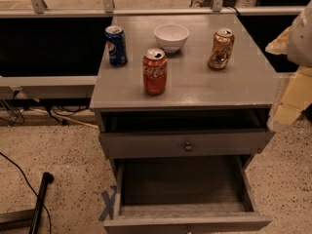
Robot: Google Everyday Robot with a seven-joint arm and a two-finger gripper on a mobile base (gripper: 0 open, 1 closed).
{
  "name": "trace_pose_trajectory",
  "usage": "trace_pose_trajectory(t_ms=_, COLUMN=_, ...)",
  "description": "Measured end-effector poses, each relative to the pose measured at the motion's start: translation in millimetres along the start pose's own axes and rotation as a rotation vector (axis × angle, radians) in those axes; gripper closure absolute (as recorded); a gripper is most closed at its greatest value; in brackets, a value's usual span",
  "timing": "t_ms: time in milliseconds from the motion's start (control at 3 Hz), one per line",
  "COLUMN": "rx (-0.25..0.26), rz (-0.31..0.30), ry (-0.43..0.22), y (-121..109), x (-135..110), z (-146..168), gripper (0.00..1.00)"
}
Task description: Place coke can into middle drawer
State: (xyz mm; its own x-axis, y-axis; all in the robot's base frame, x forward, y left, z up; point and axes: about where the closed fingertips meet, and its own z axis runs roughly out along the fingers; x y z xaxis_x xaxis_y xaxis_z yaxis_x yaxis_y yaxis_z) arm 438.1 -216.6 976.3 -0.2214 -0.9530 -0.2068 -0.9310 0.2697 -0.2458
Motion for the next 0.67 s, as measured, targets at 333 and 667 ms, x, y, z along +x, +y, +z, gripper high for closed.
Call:
trace_pose_trajectory(t_ms=333, rx=0.000, rz=0.000, ry=0.000, y=0.0, x=0.0, z=0.0, gripper=0.00)
trace_pose_trajectory(t_ms=667, rx=0.039, rz=0.013, ry=-0.098, y=-19.0, x=-24.1, z=21.0, gripper=0.00)
